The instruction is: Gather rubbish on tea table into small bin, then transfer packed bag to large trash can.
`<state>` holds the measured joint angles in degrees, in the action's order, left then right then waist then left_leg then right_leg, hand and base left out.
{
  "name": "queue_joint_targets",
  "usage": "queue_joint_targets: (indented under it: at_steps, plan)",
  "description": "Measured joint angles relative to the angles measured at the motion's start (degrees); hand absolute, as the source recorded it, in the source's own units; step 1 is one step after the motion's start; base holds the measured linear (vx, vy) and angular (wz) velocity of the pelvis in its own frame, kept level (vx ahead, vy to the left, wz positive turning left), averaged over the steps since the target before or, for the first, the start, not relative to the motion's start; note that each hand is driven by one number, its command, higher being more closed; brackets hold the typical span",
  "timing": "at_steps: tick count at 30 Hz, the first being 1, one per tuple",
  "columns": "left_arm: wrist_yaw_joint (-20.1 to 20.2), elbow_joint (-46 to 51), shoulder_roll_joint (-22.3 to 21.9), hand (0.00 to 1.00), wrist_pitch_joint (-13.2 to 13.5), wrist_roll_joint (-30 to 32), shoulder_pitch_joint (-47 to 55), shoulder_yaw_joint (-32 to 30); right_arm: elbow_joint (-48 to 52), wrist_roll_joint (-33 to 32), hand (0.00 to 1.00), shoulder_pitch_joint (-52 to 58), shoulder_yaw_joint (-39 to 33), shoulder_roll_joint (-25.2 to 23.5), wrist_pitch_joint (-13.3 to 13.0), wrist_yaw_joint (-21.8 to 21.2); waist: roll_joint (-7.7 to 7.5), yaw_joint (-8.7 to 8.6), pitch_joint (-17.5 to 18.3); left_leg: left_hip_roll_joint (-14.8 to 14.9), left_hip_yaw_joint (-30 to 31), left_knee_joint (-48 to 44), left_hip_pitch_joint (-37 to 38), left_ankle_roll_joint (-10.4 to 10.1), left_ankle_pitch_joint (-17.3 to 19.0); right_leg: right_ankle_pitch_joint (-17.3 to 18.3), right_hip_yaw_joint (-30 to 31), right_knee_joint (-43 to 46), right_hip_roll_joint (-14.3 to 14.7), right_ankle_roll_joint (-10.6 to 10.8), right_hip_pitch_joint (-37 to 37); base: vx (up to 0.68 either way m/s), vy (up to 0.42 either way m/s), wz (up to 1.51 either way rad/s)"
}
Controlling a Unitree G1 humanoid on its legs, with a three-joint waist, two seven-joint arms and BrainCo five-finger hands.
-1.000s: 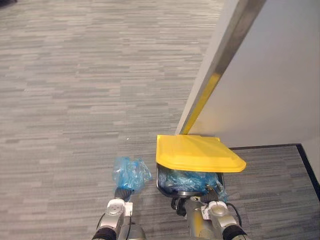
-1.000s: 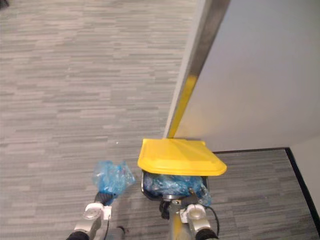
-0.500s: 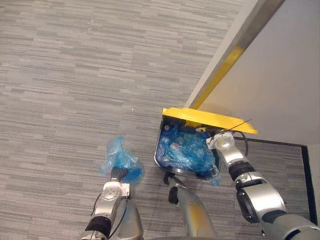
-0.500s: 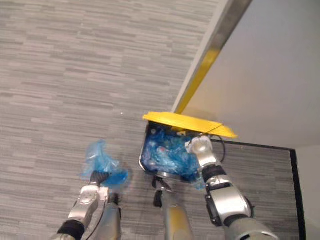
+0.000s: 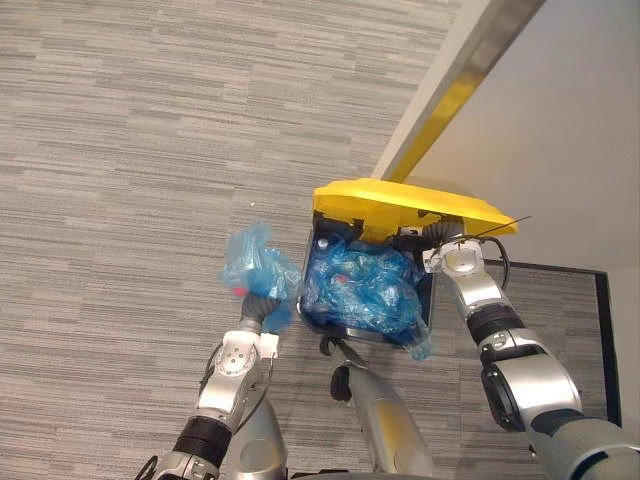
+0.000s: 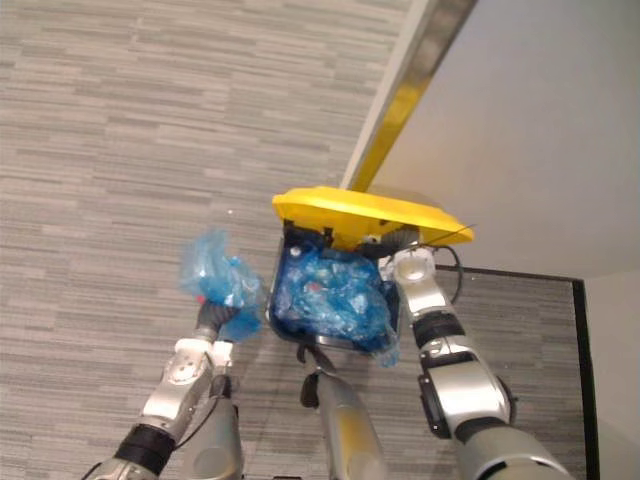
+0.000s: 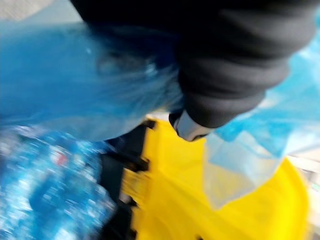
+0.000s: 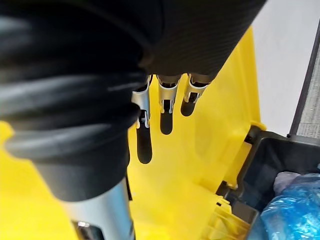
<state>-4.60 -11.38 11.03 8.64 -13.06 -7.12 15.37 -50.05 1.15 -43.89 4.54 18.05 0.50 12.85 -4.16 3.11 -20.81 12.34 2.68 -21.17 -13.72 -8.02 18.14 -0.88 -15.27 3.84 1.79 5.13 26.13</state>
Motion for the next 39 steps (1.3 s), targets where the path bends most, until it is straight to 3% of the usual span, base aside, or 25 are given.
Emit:
queue_joint_targets:
  at_steps: [9,21,29,32,39]
  plan:
    - [0.0,9.3,-0.9,1.00,1.4,-2.5,-4.7,8.1,0.1,0.0,0.00,0.0,1.7,0.0,-0.1,-0.6,0.33,-0.40,-0.8,-0.8,-2.5,1.0,3.2,-0.3,0.2,-0.3,2.1,1.0,-0.4,-0.7,-1.1,0.03,0.026,-0.10]
    - [0.1,9.1,-1.9,1.00,1.7,-3.5,-12.3,14.6,2.0,0.0,0.00,-2.4,4.9,0.0,-0.1,-1.1,0.42,-2.65,-1.4,-2.0,-5.5,2.5,4.0,-0.2,0.2,-1.1,4.5,0.9,-0.9,-1.8,0.3,0.05,0.020,-0.10]
    - [-1.2,-7.9,-2.6,1.00,0.4,-2.9,-20.6,12.5,2.0,-0.1,0.00,-6.0,5.1,0.3,0.0,-1.1,0.38,-3.40,-3.7,-2.4,-6.1,1.8,1.9,-0.2,0.2,-1.7,5.1,0.7,-1.2,-2.6,2.2,0.04,0.001,-0.03]
    - [-1.8,-14.2,-2.0,1.00,-0.6,-2.7,-24.2,11.2,2.0,-0.1,0.00,-8.5,5.0,0.5,0.1,-1.1,0.32,-3.70,-6.5,-2.4,-5.9,0.6,1.2,-0.4,0.4,-2.2,4.9,0.6,-1.2,-3.3,2.2,0.03,-0.007,0.02]
    - [-1.8,-27.9,-1.8,1.00,-1.8,-2.8,-33.1,10.4,2.0,-1.3,0.00,-13.2,4.9,0.6,1.1,-0.6,0.05,-4.23,-8.7,-2.6,-5.1,-4.3,-5.7,-0.1,1.9,-3.5,4.8,0.6,-1.8,-3.5,6.6,0.00,0.003,0.02]
